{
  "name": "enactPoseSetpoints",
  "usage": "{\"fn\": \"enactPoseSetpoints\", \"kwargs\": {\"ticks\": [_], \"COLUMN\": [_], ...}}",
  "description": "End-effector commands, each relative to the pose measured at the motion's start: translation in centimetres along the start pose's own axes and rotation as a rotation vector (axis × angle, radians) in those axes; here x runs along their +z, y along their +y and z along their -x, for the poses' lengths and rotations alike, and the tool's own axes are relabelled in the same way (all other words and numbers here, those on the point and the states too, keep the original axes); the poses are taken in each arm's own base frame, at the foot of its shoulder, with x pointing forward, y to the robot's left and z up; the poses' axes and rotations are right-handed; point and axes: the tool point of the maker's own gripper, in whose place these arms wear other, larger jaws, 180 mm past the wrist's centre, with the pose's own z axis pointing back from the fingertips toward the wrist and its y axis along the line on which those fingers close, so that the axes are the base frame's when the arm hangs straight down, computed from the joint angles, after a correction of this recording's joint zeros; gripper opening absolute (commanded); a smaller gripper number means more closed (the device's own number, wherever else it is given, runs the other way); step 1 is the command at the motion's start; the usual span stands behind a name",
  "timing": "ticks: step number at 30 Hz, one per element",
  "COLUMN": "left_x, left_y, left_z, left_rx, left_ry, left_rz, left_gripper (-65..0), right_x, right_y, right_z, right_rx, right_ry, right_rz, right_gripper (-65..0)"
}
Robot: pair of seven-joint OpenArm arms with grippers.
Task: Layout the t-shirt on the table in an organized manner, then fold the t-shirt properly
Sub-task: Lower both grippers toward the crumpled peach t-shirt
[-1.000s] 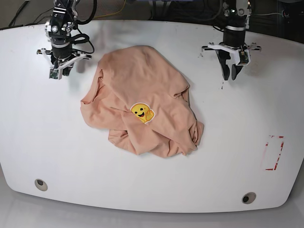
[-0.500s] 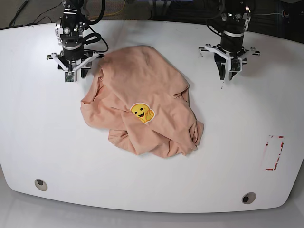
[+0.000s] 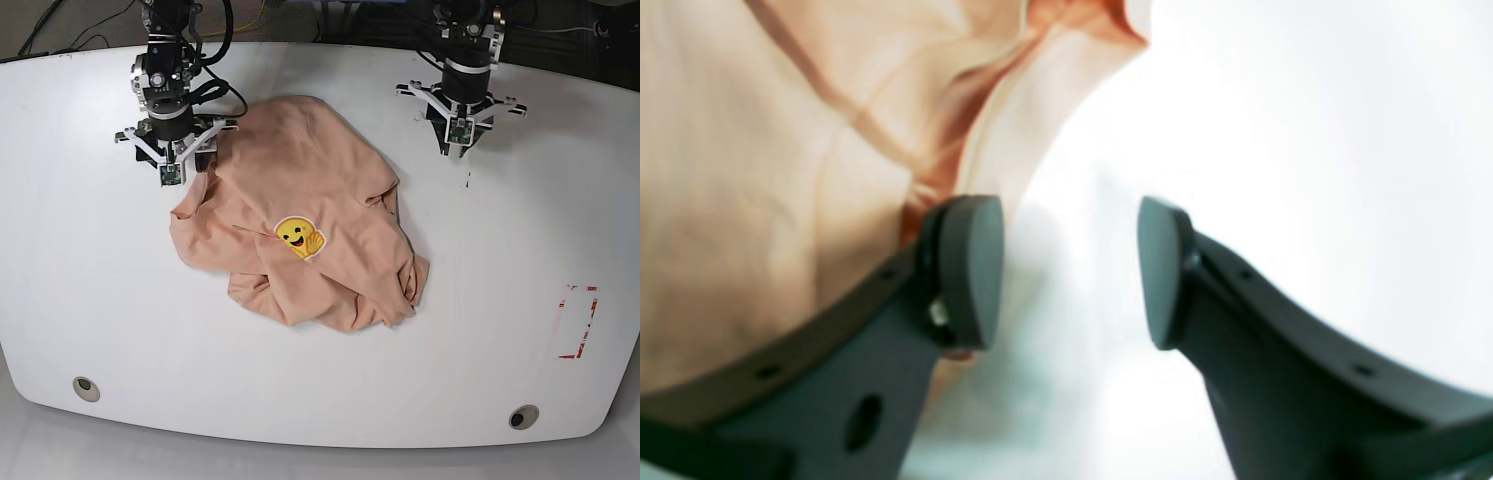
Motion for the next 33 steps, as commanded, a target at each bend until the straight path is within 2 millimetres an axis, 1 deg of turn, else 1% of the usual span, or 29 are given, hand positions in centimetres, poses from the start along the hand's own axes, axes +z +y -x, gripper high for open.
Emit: {"fn": "enactPoseSetpoints", "kwargs": {"ticks": [1, 6, 8, 10, 14, 18, 20, 24, 26, 28, 30, 33], "left_x": [0.2, 0.3, 0.2, 0.2, 0.0, -0.6, -1.1, -2.2, -3.1, -4.0, -5.2, -6.6], "left_y": [-0.9, -2.7, -3.0, -2.6, -2.4, -1.7, -0.2, 0.7, 1.1, 1.6, 2.4, 3.3], "left_z": [-1.0, -0.9, -1.0, -1.5, -2.1, -3.2, -4.3, -5.6, -6.5, -6.9, -7.9, -8.6], "left_rx": [0.051, 0.142, 0.166, 0.185, 0.217, 0.218, 0.226, 0.264, 0.286, 0.309, 0.313, 0.326], "left_ry": [-0.040, -0.037, -0.039, -0.061, -0.078, -0.116, -0.150, -0.181, -0.200, -0.207, -0.228, -0.238], "left_rz": [0.015, 0.051, 0.052, 0.038, 0.027, 0.015, -0.012, -0.013, -0.007, 0.000, 0.006, 0.010], "left_gripper": [-55.1, -55.9, -55.7, -55.9, -56.3, -56.4, -57.0, -56.3, -55.9, -55.5, -55.3, -55.2], "right_x": [0.6, 1.8, 2.2, 2.5, 2.9, 3.0, 3.3, 3.4, 3.3, 3.2, 2.9, 2.7], "right_y": [-1.3, -3.2, -3.7, -3.8, -3.3, -2.8, -2.8, -3.1, -3.2, -3.0, -2.8, -2.1], "right_z": [-1.1, -1.6, -1.9, -2.1, -2.0, -1.7, -1.7, -1.6, -1.5, -1.5, -2.4, -2.7], "right_rx": [-0.007, -0.085, -0.102, -0.105, -0.104, -0.086, -0.073, -0.068, -0.067, -0.065, -0.091, -0.098], "right_ry": [-0.046, -0.076, -0.088, -0.098, -0.097, -0.093, -0.092, -0.093, -0.092, -0.090, -0.117, -0.124], "right_rz": [0.030, 0.061, 0.068, 0.068, 0.053, 0.039, 0.038, 0.038, 0.039, 0.028, 0.010, -0.020], "right_gripper": [-33.3, -35.6, -36.5, -38.0, -43.8, -50.3, -50.1, -45.9, -44.7, -44.4, -46.5, -49.3]}}
